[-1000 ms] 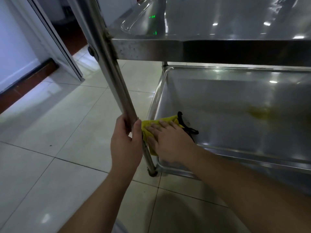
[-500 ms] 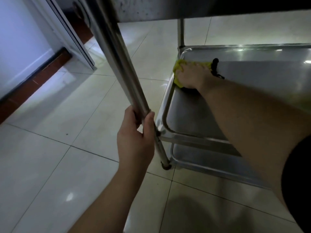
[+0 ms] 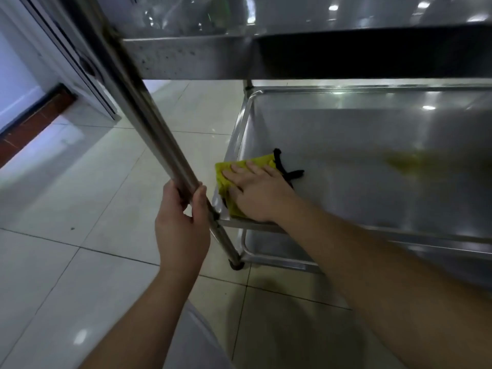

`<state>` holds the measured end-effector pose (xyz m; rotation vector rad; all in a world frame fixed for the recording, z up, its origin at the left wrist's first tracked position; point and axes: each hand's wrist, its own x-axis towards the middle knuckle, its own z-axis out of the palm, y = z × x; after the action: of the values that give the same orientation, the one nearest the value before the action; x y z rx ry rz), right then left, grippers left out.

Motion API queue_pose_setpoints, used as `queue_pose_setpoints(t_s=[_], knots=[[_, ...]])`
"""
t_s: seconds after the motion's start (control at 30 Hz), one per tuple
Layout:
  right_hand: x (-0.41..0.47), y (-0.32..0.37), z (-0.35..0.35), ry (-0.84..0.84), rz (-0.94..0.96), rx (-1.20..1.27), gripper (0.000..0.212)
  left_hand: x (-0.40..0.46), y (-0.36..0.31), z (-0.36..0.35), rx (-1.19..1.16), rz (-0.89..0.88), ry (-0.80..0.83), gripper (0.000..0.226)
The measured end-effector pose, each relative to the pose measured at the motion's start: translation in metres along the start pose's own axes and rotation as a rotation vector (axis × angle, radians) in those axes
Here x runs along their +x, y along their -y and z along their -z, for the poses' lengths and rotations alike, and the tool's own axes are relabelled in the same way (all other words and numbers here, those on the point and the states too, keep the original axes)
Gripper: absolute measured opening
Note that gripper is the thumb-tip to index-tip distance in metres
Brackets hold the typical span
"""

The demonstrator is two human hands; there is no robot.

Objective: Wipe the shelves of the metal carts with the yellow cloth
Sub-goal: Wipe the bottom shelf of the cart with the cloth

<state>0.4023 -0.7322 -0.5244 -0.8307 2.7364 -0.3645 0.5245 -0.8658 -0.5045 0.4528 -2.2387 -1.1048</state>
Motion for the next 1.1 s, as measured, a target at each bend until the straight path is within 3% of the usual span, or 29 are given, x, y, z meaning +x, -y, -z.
queue_pose_setpoints(t_s=[0.17,0.3,0.47,0.6,0.9,1.0,1.1], knots=[[0.020,-0.100,0.037,-0.122,-0.330,0.008,0.060,0.000,0.001,-0.002,0.002,0.009,-0.005,0.012],[-0.014,-0.204,0.060,-0.230,-0.568,0.001,0.062,0.001,0.004,-0.002,-0.003,0.008,-0.012,0.013],[-0.059,-0.263,0.076,-0.203,-0.761,0.050,0.067,-0.001,0.003,-0.004,-0.043,0.031,-0.020,0.014],[-0.037,-0.216,0.062,-0.198,-0.661,0.061,0.065,-0.001,0.002,-0.006,-0.074,0.057,-0.025,0.014],[0.004,0.028,-0.002,-0.004,-0.094,-0.019,0.060,0.000,0.003,-0.002,-0.052,0.015,-0.003,0.012],[-0.010,0.033,-0.012,0.004,-0.057,-0.017,0.060,0.002,0.005,-0.001,-0.033,0.005,0.005,0.012],[-0.048,0.004,-0.013,-0.093,-0.121,-0.055,0.057,0.000,0.006,-0.002,-0.043,0.002,-0.003,0.012]])
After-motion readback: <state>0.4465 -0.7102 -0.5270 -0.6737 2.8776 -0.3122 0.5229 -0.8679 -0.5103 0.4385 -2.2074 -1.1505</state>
